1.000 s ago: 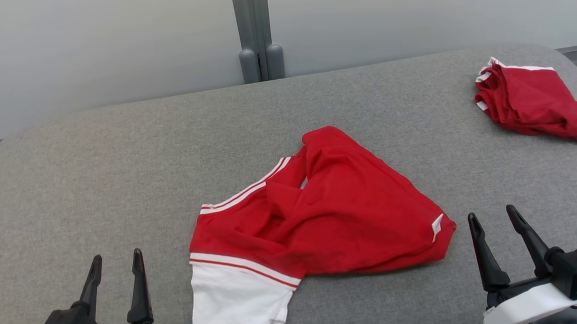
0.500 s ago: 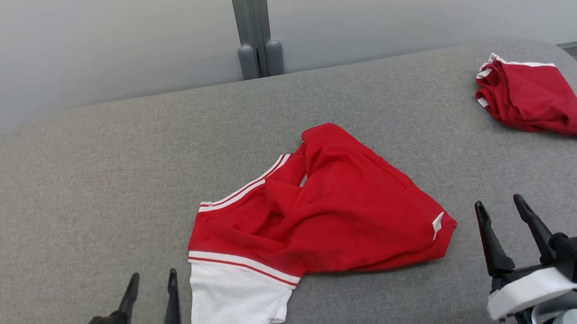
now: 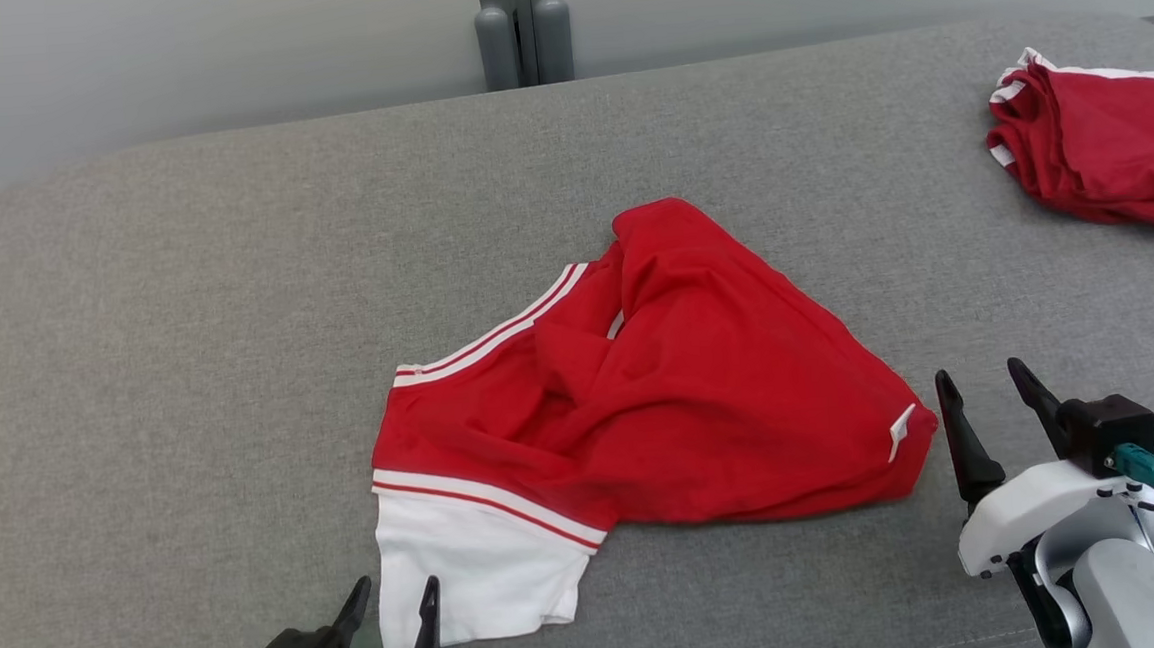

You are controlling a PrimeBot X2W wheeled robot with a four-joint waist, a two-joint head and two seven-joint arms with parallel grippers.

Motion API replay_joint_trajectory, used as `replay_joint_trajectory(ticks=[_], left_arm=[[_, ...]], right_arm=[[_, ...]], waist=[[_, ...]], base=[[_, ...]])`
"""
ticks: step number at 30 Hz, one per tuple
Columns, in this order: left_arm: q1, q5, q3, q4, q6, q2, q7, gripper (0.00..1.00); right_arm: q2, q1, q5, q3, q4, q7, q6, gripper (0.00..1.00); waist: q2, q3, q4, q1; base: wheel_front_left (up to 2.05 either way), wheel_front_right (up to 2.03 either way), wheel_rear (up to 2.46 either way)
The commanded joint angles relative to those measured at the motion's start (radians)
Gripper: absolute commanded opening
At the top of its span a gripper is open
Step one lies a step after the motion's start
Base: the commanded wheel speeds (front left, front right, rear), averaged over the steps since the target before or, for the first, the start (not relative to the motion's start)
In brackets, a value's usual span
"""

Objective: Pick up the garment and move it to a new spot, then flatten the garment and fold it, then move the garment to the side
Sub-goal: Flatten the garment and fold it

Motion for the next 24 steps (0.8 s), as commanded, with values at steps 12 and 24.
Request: replay_joint_trajectory(ticks=[12, 24], left_arm=[[-0.013, -0.049, -0.128, 0.053, 0.0, 0.002, 0.002, 1.0], [-0.069, -0.136, -0.161, 0.086, 0.0, -0.013, 0.003, 0.0]], right_arm=[[0.024, -0.102, 0.056, 0.074, 0.249, -0.003, -0.001, 1.0], [0.034, -0.124, 0.133, 0.122, 0.274, -0.001, -0.001, 0.0]], waist=[[0.0, 0.062, 0.033, 0.0], [0.0, 0.064, 0.023, 0.0]], base=[[0.0, 0.0, 0.0], [0.0, 0.0, 0.0]])
